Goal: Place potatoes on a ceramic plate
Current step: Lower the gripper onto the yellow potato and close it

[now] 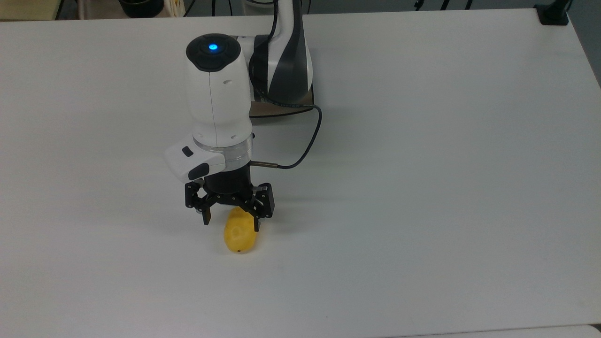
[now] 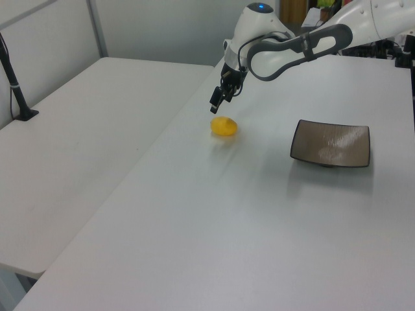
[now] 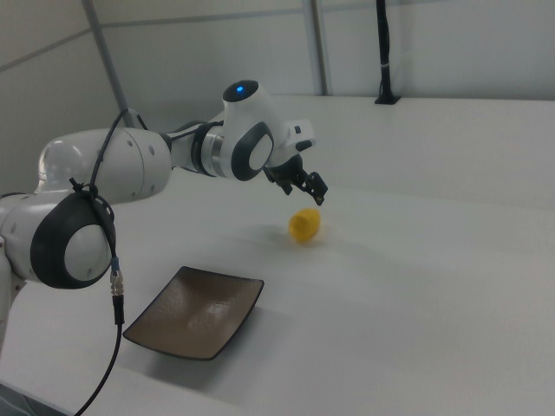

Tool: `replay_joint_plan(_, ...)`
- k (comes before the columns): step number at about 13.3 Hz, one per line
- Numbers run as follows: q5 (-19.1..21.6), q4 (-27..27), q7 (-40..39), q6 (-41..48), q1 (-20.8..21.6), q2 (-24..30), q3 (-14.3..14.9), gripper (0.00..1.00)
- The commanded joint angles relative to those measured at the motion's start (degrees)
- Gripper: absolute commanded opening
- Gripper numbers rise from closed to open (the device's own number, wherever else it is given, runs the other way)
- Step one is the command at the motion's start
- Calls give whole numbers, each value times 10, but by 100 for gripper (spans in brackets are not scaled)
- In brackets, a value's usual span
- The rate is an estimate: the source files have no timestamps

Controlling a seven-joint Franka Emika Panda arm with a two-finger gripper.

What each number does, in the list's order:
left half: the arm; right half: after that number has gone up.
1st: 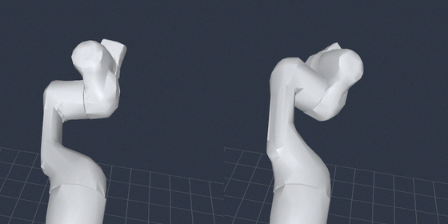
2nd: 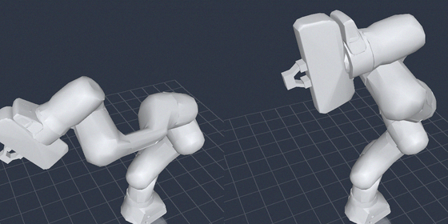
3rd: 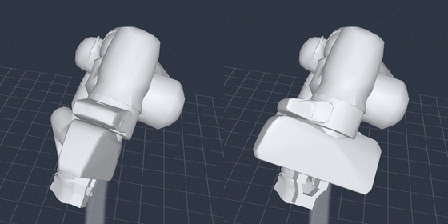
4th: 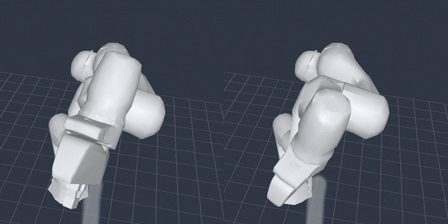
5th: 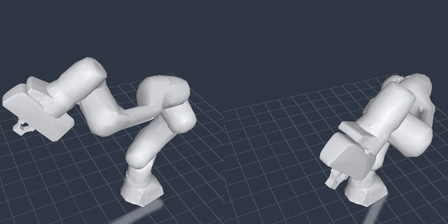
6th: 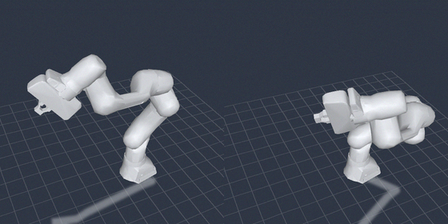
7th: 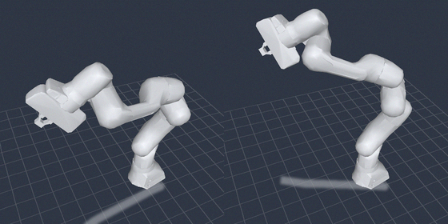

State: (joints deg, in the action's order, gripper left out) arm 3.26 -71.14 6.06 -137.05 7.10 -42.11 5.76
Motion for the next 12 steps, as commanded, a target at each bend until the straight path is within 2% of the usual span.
replay_joint_plan(1, -16, 9, 17, -23, -1, -14, 3, 100)
replay_joint_plan(4, -35, 9, 18, -23, -2, -32, 1, 100)
replay_joint_plan(12, -36, 2, 17, -23, -2, -46, -4, 100)
